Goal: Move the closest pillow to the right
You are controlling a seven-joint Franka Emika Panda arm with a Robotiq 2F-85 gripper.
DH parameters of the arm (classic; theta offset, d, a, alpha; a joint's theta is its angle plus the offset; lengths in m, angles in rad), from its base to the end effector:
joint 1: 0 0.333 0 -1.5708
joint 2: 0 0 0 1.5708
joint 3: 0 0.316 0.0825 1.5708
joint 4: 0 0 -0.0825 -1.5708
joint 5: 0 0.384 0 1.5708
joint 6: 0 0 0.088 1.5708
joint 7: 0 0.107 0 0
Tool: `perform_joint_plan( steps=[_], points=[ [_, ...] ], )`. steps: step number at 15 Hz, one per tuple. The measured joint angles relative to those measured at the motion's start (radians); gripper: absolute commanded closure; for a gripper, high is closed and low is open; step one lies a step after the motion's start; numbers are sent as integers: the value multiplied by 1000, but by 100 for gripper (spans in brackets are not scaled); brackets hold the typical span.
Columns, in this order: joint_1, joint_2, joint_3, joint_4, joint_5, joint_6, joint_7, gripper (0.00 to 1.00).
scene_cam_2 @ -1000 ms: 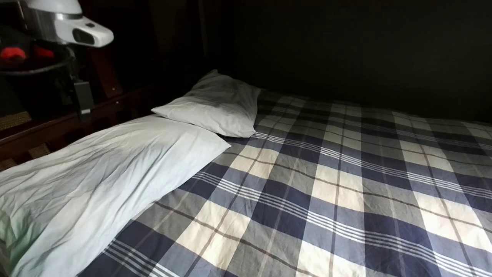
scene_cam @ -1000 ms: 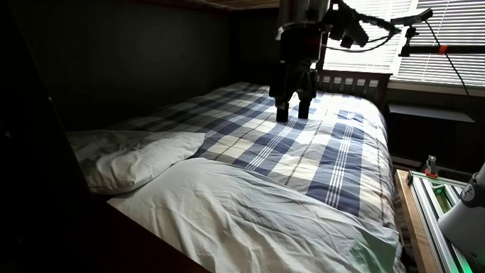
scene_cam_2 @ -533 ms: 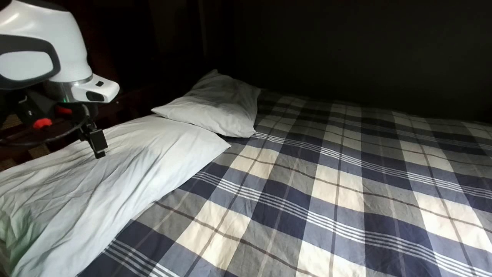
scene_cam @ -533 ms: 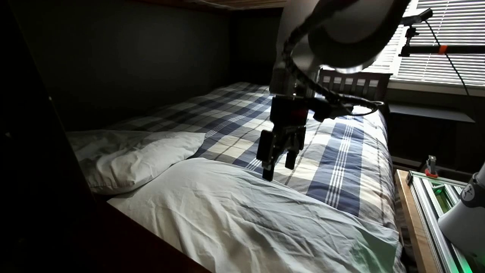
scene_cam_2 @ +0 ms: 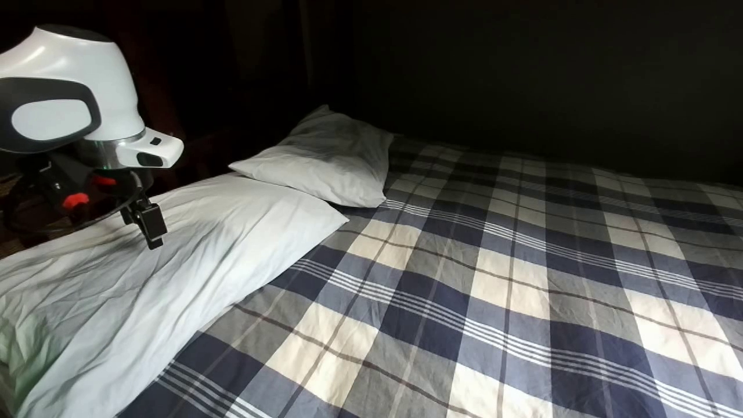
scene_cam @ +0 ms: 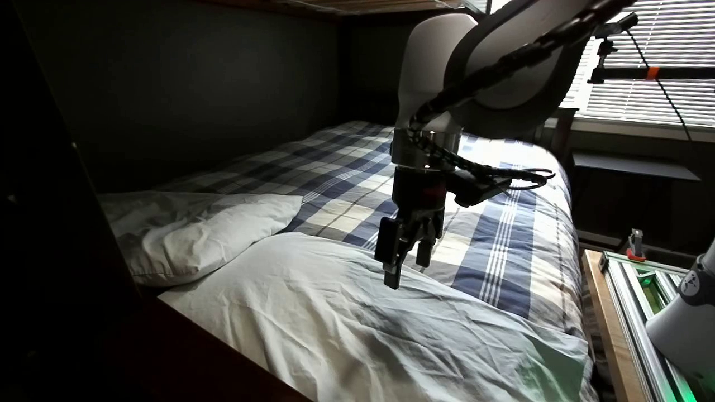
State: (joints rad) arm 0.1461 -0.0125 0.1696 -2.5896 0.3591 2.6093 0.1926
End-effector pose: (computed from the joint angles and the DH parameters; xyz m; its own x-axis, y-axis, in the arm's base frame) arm 0.4244 0.1305 0.2648 0.9831 -0.1802 -0.0324 -0.1830 -0.9659 -0.1832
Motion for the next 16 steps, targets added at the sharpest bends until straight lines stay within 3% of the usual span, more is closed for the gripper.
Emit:
perform_joint_plan(
  steps=[7,12,16],
  points=[
    [-44,62,-58,45,18,0,-141,0],
    [-122,169,-89,120,55,24,-349,0],
    [-198,288,-69,168,144,91,-530,0]
  ],
)
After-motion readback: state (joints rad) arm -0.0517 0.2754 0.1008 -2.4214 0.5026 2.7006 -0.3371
